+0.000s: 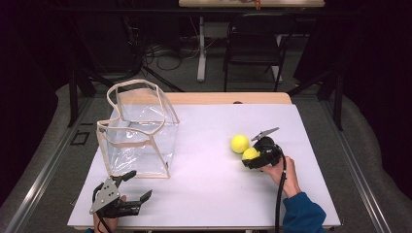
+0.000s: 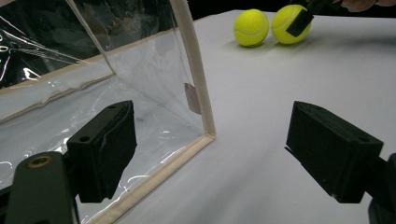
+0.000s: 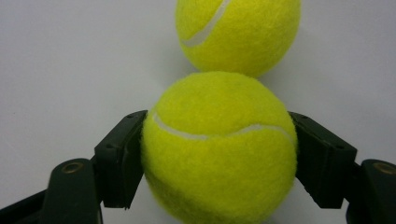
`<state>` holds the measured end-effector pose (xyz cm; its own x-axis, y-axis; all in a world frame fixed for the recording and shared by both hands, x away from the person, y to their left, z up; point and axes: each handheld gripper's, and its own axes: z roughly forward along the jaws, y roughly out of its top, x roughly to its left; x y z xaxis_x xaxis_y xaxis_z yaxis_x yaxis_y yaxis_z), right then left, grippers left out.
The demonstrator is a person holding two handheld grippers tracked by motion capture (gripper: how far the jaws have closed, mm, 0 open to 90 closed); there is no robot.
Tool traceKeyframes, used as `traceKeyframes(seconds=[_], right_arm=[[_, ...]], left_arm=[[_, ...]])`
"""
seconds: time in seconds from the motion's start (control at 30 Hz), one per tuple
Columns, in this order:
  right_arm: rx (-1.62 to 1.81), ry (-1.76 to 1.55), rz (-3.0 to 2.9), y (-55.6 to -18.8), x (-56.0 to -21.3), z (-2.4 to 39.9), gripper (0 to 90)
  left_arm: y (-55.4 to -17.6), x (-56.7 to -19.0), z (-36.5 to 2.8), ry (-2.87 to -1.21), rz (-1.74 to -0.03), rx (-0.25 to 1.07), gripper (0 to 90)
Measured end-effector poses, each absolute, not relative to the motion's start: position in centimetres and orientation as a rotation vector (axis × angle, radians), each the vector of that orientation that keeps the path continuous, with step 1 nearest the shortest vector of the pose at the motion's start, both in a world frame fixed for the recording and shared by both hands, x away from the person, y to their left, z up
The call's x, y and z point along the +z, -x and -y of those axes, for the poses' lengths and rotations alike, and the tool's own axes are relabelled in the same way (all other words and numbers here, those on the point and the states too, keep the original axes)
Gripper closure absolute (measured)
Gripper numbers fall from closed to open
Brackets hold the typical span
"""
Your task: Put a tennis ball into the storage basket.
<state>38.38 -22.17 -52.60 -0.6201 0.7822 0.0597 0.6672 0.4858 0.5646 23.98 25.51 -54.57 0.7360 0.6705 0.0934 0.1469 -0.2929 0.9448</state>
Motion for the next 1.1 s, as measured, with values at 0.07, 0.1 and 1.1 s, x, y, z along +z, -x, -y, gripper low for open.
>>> traceKeyframes(seconds=[0.07, 0.1, 1.1], right_arm=[[0.827, -1.244, -2.527, -38.2, -52.5, 22.1, 25.7], [0.821, -1.247, -2.529, -38.2, -52.4, 22.1, 25.6], [0.854, -1.157, -2.566, -36.8, -51.1, 20.7, 25.8]], left_arm=[[-24.0, -54.6, -25.5, -1.827, -0.638, 0.587, 15.9], [-24.0, -54.6, -25.5, -1.827, -0.639, 0.585, 15.9], [-24.0, -54.6, -25.6, -1.827, -0.641, 0.581, 15.9]])
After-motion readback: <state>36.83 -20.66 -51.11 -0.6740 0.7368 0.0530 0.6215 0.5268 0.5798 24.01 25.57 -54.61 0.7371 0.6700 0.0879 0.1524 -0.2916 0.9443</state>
